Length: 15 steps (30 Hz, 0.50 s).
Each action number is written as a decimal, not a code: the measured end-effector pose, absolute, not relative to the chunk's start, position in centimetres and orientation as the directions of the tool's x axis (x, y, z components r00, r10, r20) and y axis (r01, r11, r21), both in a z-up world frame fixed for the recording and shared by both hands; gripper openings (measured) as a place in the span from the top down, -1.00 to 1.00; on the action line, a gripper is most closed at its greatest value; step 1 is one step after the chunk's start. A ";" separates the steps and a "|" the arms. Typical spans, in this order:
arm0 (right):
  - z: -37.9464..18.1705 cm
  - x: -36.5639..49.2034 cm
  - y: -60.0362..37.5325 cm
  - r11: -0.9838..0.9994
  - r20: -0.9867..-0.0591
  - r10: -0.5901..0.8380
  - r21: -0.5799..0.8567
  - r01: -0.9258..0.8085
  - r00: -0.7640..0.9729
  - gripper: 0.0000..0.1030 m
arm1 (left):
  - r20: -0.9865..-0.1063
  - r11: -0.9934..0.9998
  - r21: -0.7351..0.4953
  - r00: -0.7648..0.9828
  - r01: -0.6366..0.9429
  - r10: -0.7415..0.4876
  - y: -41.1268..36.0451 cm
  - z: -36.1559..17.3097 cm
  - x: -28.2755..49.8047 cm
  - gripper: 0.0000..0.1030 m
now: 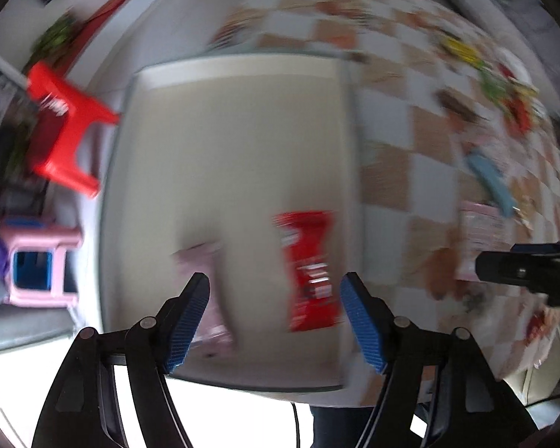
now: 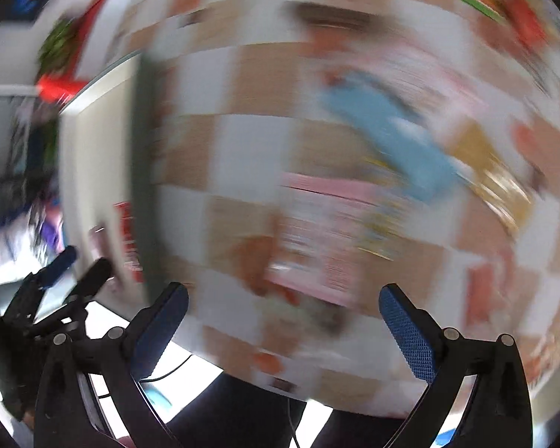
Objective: Organize snacks
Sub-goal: 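Move both tools back over the snacks on the table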
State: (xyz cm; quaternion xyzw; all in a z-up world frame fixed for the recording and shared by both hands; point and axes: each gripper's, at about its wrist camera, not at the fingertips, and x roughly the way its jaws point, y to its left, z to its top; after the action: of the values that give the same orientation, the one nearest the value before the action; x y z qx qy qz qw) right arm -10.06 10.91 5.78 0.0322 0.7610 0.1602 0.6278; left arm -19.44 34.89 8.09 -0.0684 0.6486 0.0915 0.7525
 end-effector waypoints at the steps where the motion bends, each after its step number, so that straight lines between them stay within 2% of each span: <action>1: 5.8 -10.0 9.2 0.955 -0.949 0.244 0.271 -0.119 -0.202 -1.00 | -0.989 0.980 0.001 0.148 -0.197 0.030 33.9 8.3 -19.0 -0.55; 8: 5.5 -11.9 -2.1 0.967 -0.963 0.221 0.196 0.160 -0.155 -1.00 | -0.992 0.994 -0.102 0.073 -0.037 -0.099 27.0 7.0 -15.9 -0.58; 15: 4.9 -14.5 -8.6 0.934 -0.965 0.216 0.160 0.318 -0.148 -1.00 | -0.988 0.988 -0.153 0.011 0.030 -0.153 22.4 4.9 -13.3 -0.58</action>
State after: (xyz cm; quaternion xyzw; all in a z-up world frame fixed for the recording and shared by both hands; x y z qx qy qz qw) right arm -14.53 -8.57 4.94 0.1764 0.7566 -0.0407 0.6284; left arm -13.34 22.42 4.92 -0.0439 0.7002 -0.0646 0.7097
